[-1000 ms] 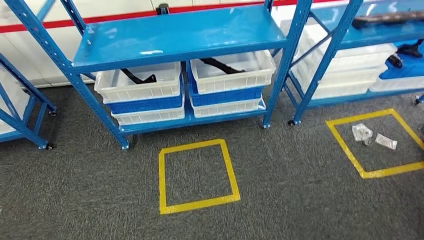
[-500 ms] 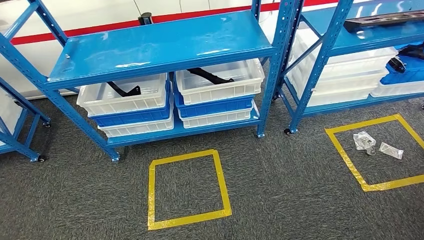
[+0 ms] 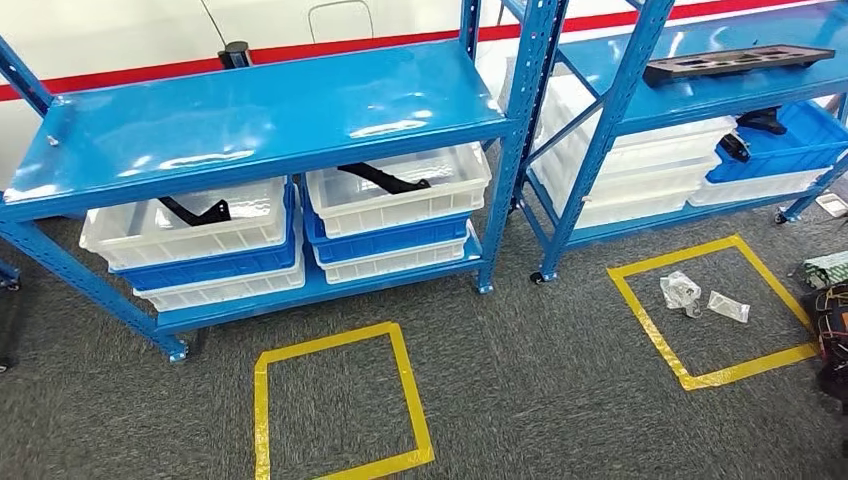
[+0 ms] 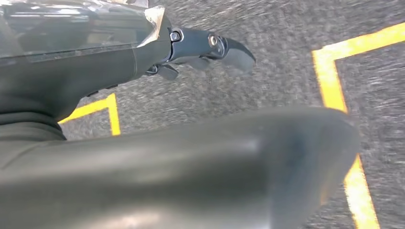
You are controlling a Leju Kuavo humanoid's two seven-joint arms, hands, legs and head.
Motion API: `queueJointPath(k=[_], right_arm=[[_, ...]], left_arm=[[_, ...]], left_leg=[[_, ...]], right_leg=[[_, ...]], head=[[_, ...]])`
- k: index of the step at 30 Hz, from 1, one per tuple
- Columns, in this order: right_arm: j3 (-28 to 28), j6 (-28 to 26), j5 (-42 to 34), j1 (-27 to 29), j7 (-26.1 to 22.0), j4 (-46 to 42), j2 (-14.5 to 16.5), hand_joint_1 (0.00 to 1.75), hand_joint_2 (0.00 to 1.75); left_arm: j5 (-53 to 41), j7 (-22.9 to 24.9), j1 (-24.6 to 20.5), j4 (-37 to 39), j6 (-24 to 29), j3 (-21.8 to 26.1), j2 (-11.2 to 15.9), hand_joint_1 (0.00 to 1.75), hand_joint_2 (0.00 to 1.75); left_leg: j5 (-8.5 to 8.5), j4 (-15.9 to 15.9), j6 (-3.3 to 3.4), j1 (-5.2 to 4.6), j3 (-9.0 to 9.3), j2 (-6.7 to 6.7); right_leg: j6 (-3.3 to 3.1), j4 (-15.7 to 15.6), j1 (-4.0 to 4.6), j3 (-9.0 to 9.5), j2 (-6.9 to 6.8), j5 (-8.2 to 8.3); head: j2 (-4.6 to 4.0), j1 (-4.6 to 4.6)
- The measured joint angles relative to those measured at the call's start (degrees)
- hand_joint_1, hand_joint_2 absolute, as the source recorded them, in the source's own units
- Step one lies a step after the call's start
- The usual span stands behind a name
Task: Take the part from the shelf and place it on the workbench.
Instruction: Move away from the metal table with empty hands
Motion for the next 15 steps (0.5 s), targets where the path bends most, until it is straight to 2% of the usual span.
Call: queueJointPath(k=[1,3,4,5,6,8,9,10,11,13,15], right_arm=[[0.0,0.0,0.0,0.0,0.0,0.0,-0.1,0.00,0.00],[0.0,0.0,0.0,0.1,0.0,0.0,-0.1,0.00,0.00],[0.0,0.0,0.0,0.2,0.0,0.0,-0.1,0.00,0.00],[0.0,0.0,0.0,0.4,0.0,0.0,-0.2,0.00,0.00],[0.0,0.0,0.0,0.6,0.0,0.0,-0.2,0.00,0.00],[-0.1,0.0,0.0,0.8,0.0,0.0,-0.2,0.00,0.00],[-0.1,0.0,0.0,0.8,0.0,0.1,-0.3,0.00,0.00],[-0.2,0.0,0.0,0.8,0.0,0.1,-0.3,0.00,0.00],[-0.2,0.0,0.1,0.8,0.0,0.1,-0.4,0.00,0.00],[-0.5,0.0,0.1,0.7,0.0,0.1,-0.5,0.00,0.00],[-0.6,0.0,0.2,0.7,0.0,0.1,-0.4,0.00,0.00]], left_arm=[[0.0,0.0,0.0,0.0,0.0,0.0,0.0,0.00,0.00],[0.0,-0.1,0.0,0.0,0.0,0.0,0.0,0.00,0.00],[0.0,-0.1,0.0,0.0,0.0,0.0,-0.1,0.00,0.00],[0.0,-0.1,0.1,0.0,0.0,0.0,-0.1,0.00,0.00],[0.1,-0.1,0.2,0.0,0.0,0.0,-0.1,0.00,0.00],[0.1,-0.1,0.2,0.0,0.0,0.1,-0.1,0.00,0.00],[0.1,-0.1,0.2,0.0,0.0,0.1,-0.1,0.00,0.00],[0.1,-0.1,0.2,0.0,0.0,0.1,-0.2,0.00,0.00],[0.1,-0.1,0.1,0.0,0.0,0.1,-0.3,0.00,0.00],[0.1,-0.1,0.1,0.1,0.1,0.1,-0.3,0.00,0.00],[0.2,-0.1,0.1,0.0,0.1,0.1,-0.3,0.00,0.00]], left_leg=[[-0.31,-0.1,0.20,0.10,0.38,0.13],[-1.17,-0.1,0.60,0.08,1.06,0.41],[-1.64,-0.1,0.67,0.07,1.48,0.45],[-2.16,-0.1,0.71,0.05,2.09,0.43],[-2.65,-0.1,0.73,0.01,2.74,0.37],[-3.65,-0.1,0.70,-0.10,4.19,0.29],[-4.08,-0.1,0.64,-0.19,4.73,0.28],[-4.57,-0.1,0.52,-0.31,5.17,0.22],[-4.94,-0.1,0.36,-0.38,5.37,0.18],[-5.45,-0.1,-0.06,-0.40,5.54,0.09],[-5.81,0.0,-0.50,-0.56,5.61,0.14]], right_leg=[[-0.01,3.3,-0.07,-1.83,-0.55,-1.15],[-0.02,11.7,-0.08,-7.69,-1.08,-3.59],[0.15,15.3,-0.11,-10.61,-1.16,-4.16],[0.61,16.4,-0.11,-12.50,-1.17,-3.34],[1.16,15.9,-0.11,-13.51,-1.18,-1.80],[2.12,9.1,0.02,-12.81,-1.20,3.69],[2.02,5.8,0.17,-12.05,-1.21,6.01],[1.66,2.9,0.31,-11.29,-1.23,7.86],[1.06,1.5,0.44,-10.87,-1.24,8.74],[-0.11,0.9,0.58,-10.58,-1.24,8.84],[-0.79,0.5,0.06,-10.02,-1.25,8.95]], head=[[0.00,0.07],[0.00,0.12],[0.00,0.12],[0.00,0.14],[0.00,0.16],[0.00,0.16],[0.00,0.13],[0.00,0.03],[0.00,-0.06],[0.00,-0.19],[0.00,-0.12]])
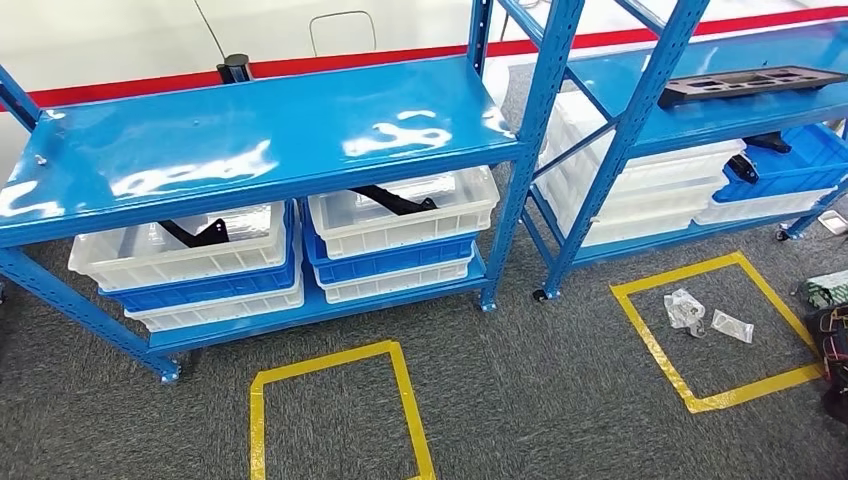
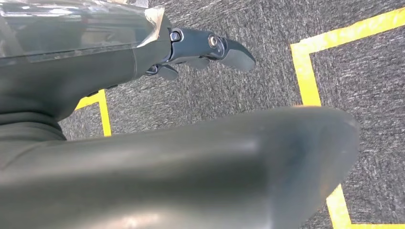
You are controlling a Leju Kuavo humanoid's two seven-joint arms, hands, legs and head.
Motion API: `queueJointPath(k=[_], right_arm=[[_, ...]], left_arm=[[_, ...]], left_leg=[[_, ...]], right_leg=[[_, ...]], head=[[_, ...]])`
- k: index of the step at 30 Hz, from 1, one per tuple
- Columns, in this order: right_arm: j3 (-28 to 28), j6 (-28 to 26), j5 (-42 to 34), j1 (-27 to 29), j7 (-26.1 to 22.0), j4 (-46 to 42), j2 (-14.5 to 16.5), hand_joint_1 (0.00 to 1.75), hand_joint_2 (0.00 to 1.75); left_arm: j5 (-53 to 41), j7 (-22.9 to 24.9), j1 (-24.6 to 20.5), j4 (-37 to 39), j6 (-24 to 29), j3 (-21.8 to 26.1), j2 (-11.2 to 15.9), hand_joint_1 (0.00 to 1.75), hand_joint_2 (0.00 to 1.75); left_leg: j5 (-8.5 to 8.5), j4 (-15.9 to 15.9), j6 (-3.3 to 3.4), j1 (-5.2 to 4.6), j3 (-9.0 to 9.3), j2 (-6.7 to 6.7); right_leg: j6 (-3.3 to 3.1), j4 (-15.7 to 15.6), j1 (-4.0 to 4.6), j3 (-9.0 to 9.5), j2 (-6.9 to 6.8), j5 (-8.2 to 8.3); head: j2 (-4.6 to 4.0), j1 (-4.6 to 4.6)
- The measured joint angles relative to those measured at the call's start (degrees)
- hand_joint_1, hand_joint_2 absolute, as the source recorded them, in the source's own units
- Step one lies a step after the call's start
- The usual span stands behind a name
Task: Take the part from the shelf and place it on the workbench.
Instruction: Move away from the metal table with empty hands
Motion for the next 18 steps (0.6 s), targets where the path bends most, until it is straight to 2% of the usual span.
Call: queueJointPath(k=[2,3,5,6,7,8,9,10,11,12,14,16,18], right_arm=[[-0.1,0.0,0.0,0.0,0.0,0.0,0.1,0.00,0.00],[-0.2,0.0,0.1,0.0,0.0,0.0,0.1,0.00,0.00],[-0.2,0.0,0.2,0.0,0.0,0.0,0.1,0.00,0.00],[-0.3,0.0,0.2,0.0,0.0,0.0,0.2,0.00,0.00],[-0.3,0.0,0.3,0.1,0.0,0.0,0.2,0.00,0.00],[-0.3,0.0,0.3,0.1,0.0,0.0,0.2,0.00,0.00],[-0.3,0.1,0.4,0.1,0.0,0.0,0.2,0.00,0.00],[-0.3,0.1,0.5,0.1,0.0,0.0,0.2,0.00,0.00],[-0.3,0.1,0.6,0.1,0.0,0.0,0.2,0.00,0.00],[-0.3,0.1,0.6,0.0,0.0,0.0,0.2,0.00,0.00],[-0.3,0.1,0.7,-0.1,0.1,0.0,0.2,0.00,0.00],[-0.3,0.1,0.7,-0.2,0.1,0.0,0.2,0.00,0.00],[-0.3,0.1,0.7,-0.2,0.1,0.0,0.1,0.00,0.00]], left_arm=[[0.0,0.0,0.0,0.0,0.1,0.0,0.0,0.00,0.00],[0.0,0.0,0.0,0.0,0.1,0.0,0.0,0.00,0.00],[0.1,0.0,0.0,0.0,0.1,0.0,0.1,0.00,0.00],[0.1,0.0,0.0,0.0,0.1,0.0,0.2,0.00,0.00],[0.1,0.0,0.0,0.0,0.1,0.1,0.2,0.00,0.00],[0.1,0.0,0.1,0.0,0.1,0.1,0.2,0.00,0.00],[0.1,0.0,0.1,0.0,0.1,0.1,0.2,0.00,0.00],[0.1,0.0,0.1,0.0,0.2,0.2,0.2,0.00,0.00],[0.2,0.0,0.1,0.0,0.2,0.2,0.2,0.00,0.00],[0.2,-0.1,0.1,0.0,0.2,0.2,0.2,0.00,0.00],[0.3,-0.1,0.0,0.0,0.2,0.3,0.3,0.00,0.00],[0.3,-0.1,0.0,0.0,0.2,0.3,0.3,0.00,0.00],[0.4,-0.1,0.1,0.0,0.3,0.4,0.3,0.00,0.00]], left_leg=[[-1.55,2.3,-0.81,-0.01,-0.95,0.26],[-2.87,4.9,-1.34,0.32,-2.23,0.43],[-5.82,11.9,-2.45,1.26,-6.25,0.76],[-6.54,14.8,-2.92,1.76,-8.20,0.92],[-6.43,16.4,-3.36,2.23,-9.61,1.09],[-5.37,16.3,-3.76,2.65,-10.13,1.24],[-2.67,13.1,-4.23,3.13,-9.14,1.39],[0.09,8.8,-4.67,3.56,-7.52,1.52],[2.14,4.9,-5.05,3.74,-5.78,1.56],[3.55,1.6,-5.11,3.80,-4.17,1.56],[2.98,0.7,-4.53,3.34,-3.50,1.44],[2.79,0.6,-3.59,3.15,-3.41,1.36],[2.81,0.2,-3.13,3.09,-3.00,1.32]], right_leg=[[-0.43,-0.6,-0.90,0.80,-0.07,0.17],[-0.57,-0.7,-1.16,1.02,-0.11,0.15],[-0.64,-0.8,-1.49,1.25,-0.16,-0.13],[-0.53,-0.8,-1.65,1.36,-0.17,-0.33],[-0.31,-0.7,-1.84,1.54,-0.17,-0.57],[-0.06,-0.7,-2.08,1.80,-0.15,-0.84],[0.35,-0.7,-2.38,2.36,-0.11,-1.28],[0.80,-0.7,-2.62,2.78,-0.09,-1.76],[1.28,-0.7,-2.68,3.19,-0.08,-2.25],[1.82,-0.7,-2.66,3.51,-0.08,-2.72],[2.56,-0.9,-2.46,3.66,-0.15,-3.13],[3.16,-1.4,-2.47,4.03,-0.27,-3.30],[3.23,-1.8,-2.43,4.70,-0.38,-3.25]], head=[[0.00,-0.16],[0.00,-0.24],[0.00,-0.41],[0.00,-0.40],[0.00,-0.39],[0.00,-0.40],[0.00,-0.40],[0.00,-0.45],[0.00,-0.53],[0.00,-0.64],[0.00,-0.73],[0.00,-0.66],[0.00,-0.62]])
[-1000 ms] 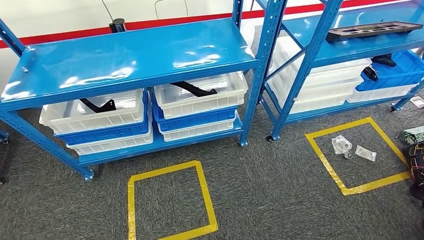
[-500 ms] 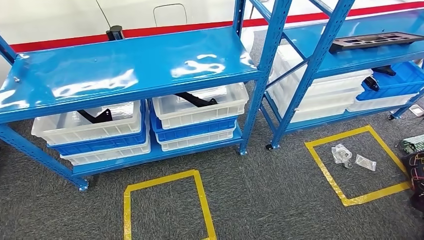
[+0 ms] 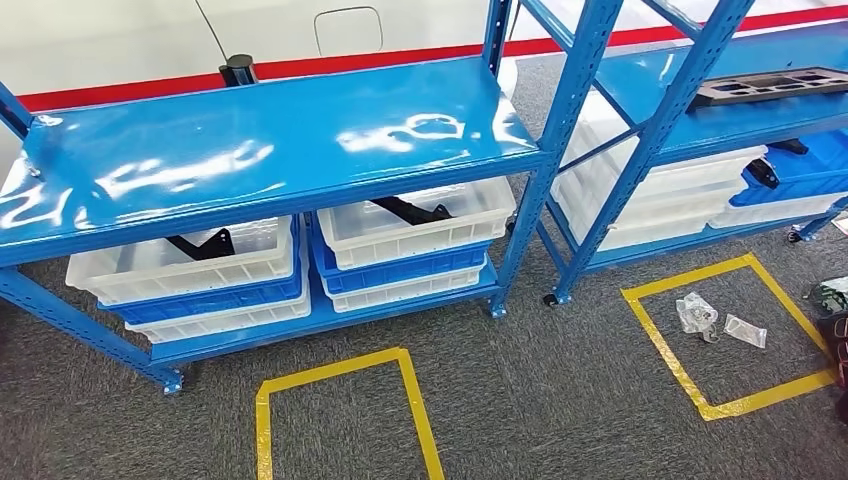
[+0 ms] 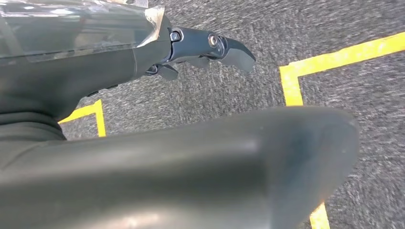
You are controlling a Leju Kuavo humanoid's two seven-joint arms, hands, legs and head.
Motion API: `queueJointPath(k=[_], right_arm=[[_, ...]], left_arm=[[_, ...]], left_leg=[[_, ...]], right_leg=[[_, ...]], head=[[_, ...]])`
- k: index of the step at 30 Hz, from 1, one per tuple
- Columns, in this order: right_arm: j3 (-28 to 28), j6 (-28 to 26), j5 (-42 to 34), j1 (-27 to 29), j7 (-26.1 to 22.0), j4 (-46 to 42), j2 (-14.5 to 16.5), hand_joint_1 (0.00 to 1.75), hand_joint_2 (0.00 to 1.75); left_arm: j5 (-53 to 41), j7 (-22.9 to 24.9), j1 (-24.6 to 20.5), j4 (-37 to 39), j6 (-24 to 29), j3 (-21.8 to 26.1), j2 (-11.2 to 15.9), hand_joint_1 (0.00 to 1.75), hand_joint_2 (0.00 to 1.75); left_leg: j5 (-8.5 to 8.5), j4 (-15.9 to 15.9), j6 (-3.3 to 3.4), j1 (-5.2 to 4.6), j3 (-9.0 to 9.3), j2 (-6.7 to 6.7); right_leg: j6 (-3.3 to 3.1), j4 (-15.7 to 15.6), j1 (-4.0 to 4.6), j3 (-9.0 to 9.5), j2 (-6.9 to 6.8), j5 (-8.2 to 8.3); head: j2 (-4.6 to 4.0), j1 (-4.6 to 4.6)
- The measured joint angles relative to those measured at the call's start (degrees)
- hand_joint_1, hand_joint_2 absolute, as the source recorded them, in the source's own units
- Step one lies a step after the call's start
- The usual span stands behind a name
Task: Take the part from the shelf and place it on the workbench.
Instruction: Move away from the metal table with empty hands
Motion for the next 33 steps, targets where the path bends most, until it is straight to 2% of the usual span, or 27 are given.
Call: queueJointPath(k=[3,8,10,14,16,33], right_arm=[[0.0,0.0,0.0,-0.1,0.0,0.0,-0.1,0.00,0.00],[0.0,0.0,0.0,-0.1,0.0,0.0,-0.1,0.00,0.00],[-0.1,0.0,-0.1,0.0,0.0,0.0,-0.1,0.00,0.00],[-0.2,-0.1,-0.2,0.1,0.0,0.0,-0.1,0.00,0.00],[-0.3,-0.1,-0.2,0.2,0.0,0.0,-0.1,0.00,0.00],[-0.4,-0.1,0.0,0.2,0.0,0.0,-0.1,0.00,0.00]], left_arm=[[0.0,-0.1,-0.1,0.0,0.0,0.1,-0.1,0.00,0.00],[-0.1,-0.1,-0.1,0.0,-0.4,0.1,-0.1,0.00,0.00],[-0.2,-0.1,-0.1,0.0,-0.5,0.1,-0.1,0.00,0.00],[-0.4,-0.1,-0.1,0.0,-0.5,0.1,-0.1,0.00,0.00],[-0.5,-0.1,-0.1,0.0,-0.5,0.1,-0.1,0.00,0.00],[-0.1,-0.4,-0.1,0.0,-0.5,0.1,-0.1,0.00,0.00]], left_leg=[[-0.18,-0.2,0.28,-0.20,0.43,-0.14],[-0.53,-0.2,0.87,-0.59,0.39,-0.20],[-0.57,-0.2,1.00,-0.72,0.40,-0.17],[-0.54,-0.2,1.07,-0.79,0.45,-0.16],[-0.53,-0.2,1.08,-0.75,0.52,-0.16],[-0.53,-0.3,1.06,-0.54,0.88,-0.15]], right_leg=[[-0.54,-0.7,-0.04,0.79,-0.07,0.22],[-0.66,-1.8,-0.20,1.23,-0.13,0.14],[-0.51,-1.9,-0.29,1.21,-0.13,0.14],[0.49,-2.0,-0.38,1.22,-0.14,0.18],[0.66,-2.0,-0.35,1.26,-0.14,0.21],[0.82,-2.0,-0.14,1.58,-0.16,0.07]], head=[[0.00,0.18],[0.00,0.34],[0.00,0.34],[0.00,0.33],[0.00,0.32],[0.00,0.08]])
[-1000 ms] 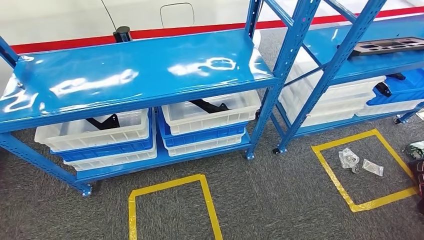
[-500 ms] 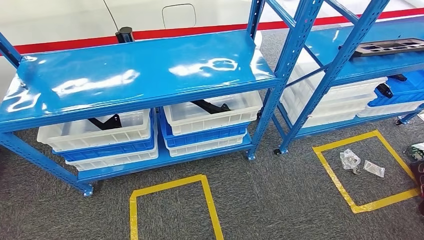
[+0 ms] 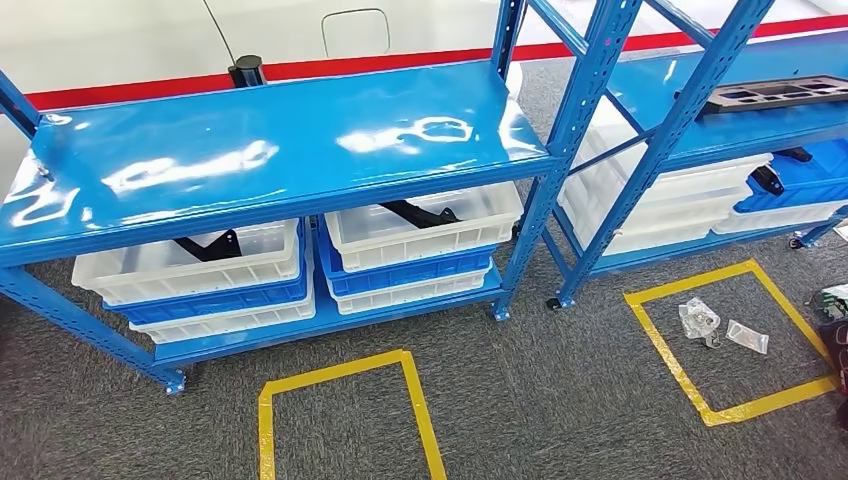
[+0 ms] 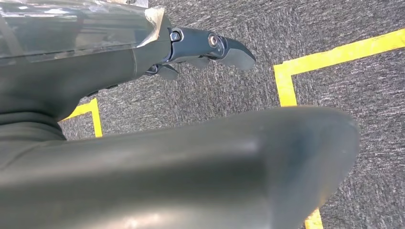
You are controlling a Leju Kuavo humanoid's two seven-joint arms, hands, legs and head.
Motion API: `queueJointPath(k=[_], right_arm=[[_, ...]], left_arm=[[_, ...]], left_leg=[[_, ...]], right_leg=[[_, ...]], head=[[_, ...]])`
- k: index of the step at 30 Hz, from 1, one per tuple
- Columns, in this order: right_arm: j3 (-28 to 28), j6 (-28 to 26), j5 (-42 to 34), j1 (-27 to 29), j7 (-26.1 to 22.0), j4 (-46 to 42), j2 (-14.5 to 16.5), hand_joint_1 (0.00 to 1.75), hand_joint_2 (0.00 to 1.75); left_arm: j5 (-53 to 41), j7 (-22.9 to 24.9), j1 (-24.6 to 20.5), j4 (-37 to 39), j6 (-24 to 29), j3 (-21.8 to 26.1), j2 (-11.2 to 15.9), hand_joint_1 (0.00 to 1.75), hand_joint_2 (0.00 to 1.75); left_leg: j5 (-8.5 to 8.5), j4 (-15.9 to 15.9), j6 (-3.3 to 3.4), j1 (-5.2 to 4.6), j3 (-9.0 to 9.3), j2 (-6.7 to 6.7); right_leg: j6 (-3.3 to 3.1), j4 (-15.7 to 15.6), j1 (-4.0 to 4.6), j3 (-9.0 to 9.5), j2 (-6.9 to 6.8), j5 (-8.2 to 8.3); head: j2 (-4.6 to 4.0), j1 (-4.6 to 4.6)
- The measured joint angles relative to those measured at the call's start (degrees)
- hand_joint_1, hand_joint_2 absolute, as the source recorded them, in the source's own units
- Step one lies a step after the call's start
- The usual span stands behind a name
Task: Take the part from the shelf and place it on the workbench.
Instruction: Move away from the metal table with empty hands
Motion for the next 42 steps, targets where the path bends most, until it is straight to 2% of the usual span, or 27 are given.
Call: queueJointPath(k=[6,9,11,12,13,15,16,17,18,19,20,21,22,24,26,27,29,30,31,32,33,34,36,38,40,42], right_arm=[[0.0,0.0,0.2,0.0,0.0,0.0,0.0,0.00,0.00],[0.0,0.0,0.6,0.0,0.1,0.0,0.2,0.00,0.00],[0.0,-0.1,0.8,-0.1,0.1,0.0,0.2,0.00,0.00],[0.0,-0.1,0.8,-0.2,0.1,0.0,0.2,0.00,0.00],[0.0,-0.1,0.8,-0.2,0.1,0.0,0.3,0.00,0.00],[0.0,-0.1,0.8,-0.1,0.1,0.0,0.3,0.00,0.00],[0.0,-0.1,0.8,0.0,0.1,0.0,0.3,0.00,0.00],[-0.1,-0.1,0.8,0.1,0.1,0.0,0.3,0.00,0.00],[-0.1,-0.1,0.8,0.2,0.2,0.0,0.2,0.00,0.00],[-0.1,-0.1,0.8,0.2,0.2,0.0,0.2,0.00,0.00],[-0.1,-0.1,0.8,0.2,0.2,0.0,0.2,0.00,0.00],[-0.1,-0.1,0.8,0.2,0.2,0.0,0.2,0.00,0.00],[-0.1,-0.1,0.8,0.2,0.2,0.0,0.2,0.00,0.00],[-0.1,-0.1,0.8,0.2,0.2,0.1,0.2,0.00,0.00],[-0.1,-0.1,0.8,0.2,0.2,0.1,0.2,0.00,0.00],[-0.1,-0.1,0.8,0.2,0.2,0.1,0.2,0.00,0.00],[-0.1,-0.2,0.8,0.1,0.2,0.1,0.3,0.00,0.00],[-0.1,-0.2,0.9,0.1,0.2,0.1,0.3,0.00,0.00],[-0.1,-0.2,0.9,0.1,0.2,0.1,0.3,0.00,0.00],[-0.1,-0.2,1.0,0.1,0.2,0.1,0.4,0.00,0.00],[-0.1,-0.2,1.0,0.1,0.2,0.1,0.4,0.00,0.00],[-0.1,-0.2,1.1,0.2,0.3,0.1,0.4,0.00,0.00],[-0.1,-0.1,1.3,0.1,0.3,0.1,0.4,0.00,0.00],[-0.1,0.0,1.6,0.0,0.4,0.1,0.4,0.00,0.00],[-0.1,0.1,1.9,-0.1,0.4,0.1,0.4,0.00,0.00],[-0.1,0.1,2.1,-0.2,0.5,0.1,0.3,0.00,0.00]], left_arm=[[0.1,0.0,0.0,0.0,0.0,0.0,0.0,0.00,0.00],[0.1,0.0,0.0,0.0,0.1,0.0,0.1,0.00,0.00],[0.1,0.0,0.0,0.0,0.2,0.0,0.1,0.00,0.00],[0.1,0.0,0.0,0.0,0.2,0.0,0.0,0.00,0.00],[0.1,0.0,0.0,0.0,0.2,0.0,0.0,0.00,0.00],[0.1,0.0,-0.1,0.0,0.2,0.0,0.0,0.00,0.00],[0.1,0.0,0.0,0.0,0.2,0.0,0.0,0.00,0.00],[0.1,0.0,0.0,0.0,0.2,0.1,0.0,0.00,0.00],[0.1,0.0,0.1,0.0,0.2,0.1,0.0,0.00,0.00],[0.1,0.0,0.1,0.0,0.2,0.1,0.0,0.00,0.00],[0.1,0.0,0.1,0.0,0.2,0.1,0.0,0.00,0.00],[0.1,0.0,0.1,0.0,0.2,0.1,-0.1,0.00,0.00],[0.1,0.0,0.1,0.0,0.2,0.1,-0.1,0.00,0.00],[0.2,0.0,0.0,0.0,0.2,0.1,-0.1,0.00,0.00],[0.2,0.0,0.0,0.0,0.2,0.1,-0.1,0.00,0.00],[0.2,0.0,0.0,0.0,0.2,0.1,-0.1,0.00,0.00],[0.1,0.0,-0.1,0.0,0.2,0.1,-0.2,0.00,0.00],[0.2,0.0,0.0,0.0,0.2,0.1,-0.2,0.00,0.00],[0.2,0.0,0.0,0.0,0.3,0.2,-0.1,0.00,0.00],[0.2,0.0,0.1,0.0,0.3,0.2,-0.1,0.00,0.00],[0.2,0.0,0.2,0.0,0.3,0.2,-0.1,0.00,0.00],[0.2,0.0,0.2,0.0,0.3,0.2,-0.1,0.00,0.00],[0.2,0.0,0.2,0.0,0.3,0.2,-0.1,0.00,0.00],[0.2,0.0,0.1,0.0,0.3,0.2,-0.1,0.00,0.00],[0.2,0.0,0.1,0.0,0.3,0.3,0.0,0.00,0.00],[0.2,0.0,0.1,0.0,0.3,0.3,-0.1,0.00,0.00]], left_leg=[[-0.14,0.2,0.13,-0.20,0.00,-0.01],[-0.50,0.3,0.63,-0.60,-0.03,-0.02],[-0.39,-0.4,1.19,-0.42,0.38,0.01],[-0.31,-0.8,1.48,-0.28,0.67,0.08],[-0.25,-1.1,1.79,-0.15,0.98,0.16],[-0.51,-1.1,2.12,-0.31,1.26,0.25],[-0.72,-1.1,2.16,-0.41,1.47,0.17],[-0.94,-1.1,2.11,-0.49,1.74,0.06],[-1.22,-1.1,1.97,-0.52,2.16,-0.07],[-1.56,-1.1,1.76,-0.52,2.70,-0.20],[-1.91,-1.1,1.49,-0.52,3.00,-0.26],[-2.32,-1.0,1.13,-0.64,3.26,-0.31],[-2.62,-0.9,0.79,-0.75,3.35,-0.33],[-2.95,-0.9,0.14,-0.85,3.37,-0.34],[-3.49,-0.6,-0.51,-0.59,3.38,-0.27],[-4.22,0.6,-0.87,-0.47,2.95,-0.19],[-6.82,6.2,-1.57,-0.13,0.19,-0.03],[-8.22,10.3,-1.88,0.08,-2.34,-0.01],[-8.78,13.6,-2.16,0.32,-4.69,0.00],[-8.44,15.4,-2.38,0.54,-6.37,0.03],[-6.68,14.8,-2.56,0.78,-6.90,0.10],[-4.24,12.0,-2.65,0.99,-6.20,0.18],[-0.39,4.7,-2.81,1.07,-3.16,0.26],[0.24,1.3,-2.44,0.74,-1.44,0.21],[-0.07,1.1,-1.55,0.39,-1.34,0.14],[-0.09,0.6,-0.52,0.39,-0.76,0.07]], right_leg=[[0.17,-0.1,-0.09,0.03,0.00,0.05],[0.69,-0.4,-0.41,0.07,-0.02,0.04],[0.90,0.4,-0.62,-0.06,-0.05,-0.38],[0.75,2.1,-0.63,-0.79,-0.07,-1.10],[0.44,5.2,-0.60,-2.36,-0.09,-2.37],[-0.27,14.1,-0.29,-7.56,-0.08,-5.47],[-0.28,17.7,-0.14,-10.08,-0.08,-6.13],[-0.08,19.3,-0.02,-11.66,-0.08,-5.91],[0.34,18.0,0.05,-11.87,-0.08,-4.36],[0.80,14.6,0.09,-11.03,-0.09,-1.98],[0.98,10.5,0.11,-9.65,-0.12,0.40],[0.91,6.8,0.22,-8.38,-0.14,2.39],[0.49,4.7,0.34,-7.59,-0.15,3.47],[-0.70,4.0,0.73,-7.30,-0.11,3.67],[-1.75,3.8,0.47,-6.94,-0.03,3.54],[-2.19,3.6,0.27,-6.64,-0.03,3.44],[-3.02,3.4,0.11,-5.98,-0.09,3.09],[-3.33,3.4,0.13,-5.72,-0.13,2.83],[-3.49,3.4,0.15,-5.41,-0.12,2.55],[-3.56,3.4,0.15,-5.08,-0.08,2.25],[-3.47,3.4,0.07,-4.62,0.02,1.89],[-3.26,3.4,-0.03,-4.13,0.14,1.53],[-2.51,3.5,0.08,-3.37,0.31,0.62],[-1.65,3.4,0.31,-3.16,0.31,-0.06],[-0.99,3.0,0.32,-2.80,0.18,-0.25],[-0.69,4.3,0.31,-3.08,0.02,-1.14]], head=[[0.00,0.01],[0.00,-0.02],[0.00,0.07],[0.00,0.13],[0.00,0.28],[0.00,0.50],[0.00,0.57],[0.00,0.58],[0.00,0.60],[0.00,0.63],[0.00,0.71],[0.00,0.77],[0.00,0.79],[0.00,0.78],[0.00,0.74],[0.00,0.60],[0.00,0.30],[0.00,0.17],[0.00,0.17],[0.00,0.17],[0.00,0.17],[0.00,0.19],[0.00,0.10],[0.00,0.06],[0.00,0.13],[0.00,0.22]])
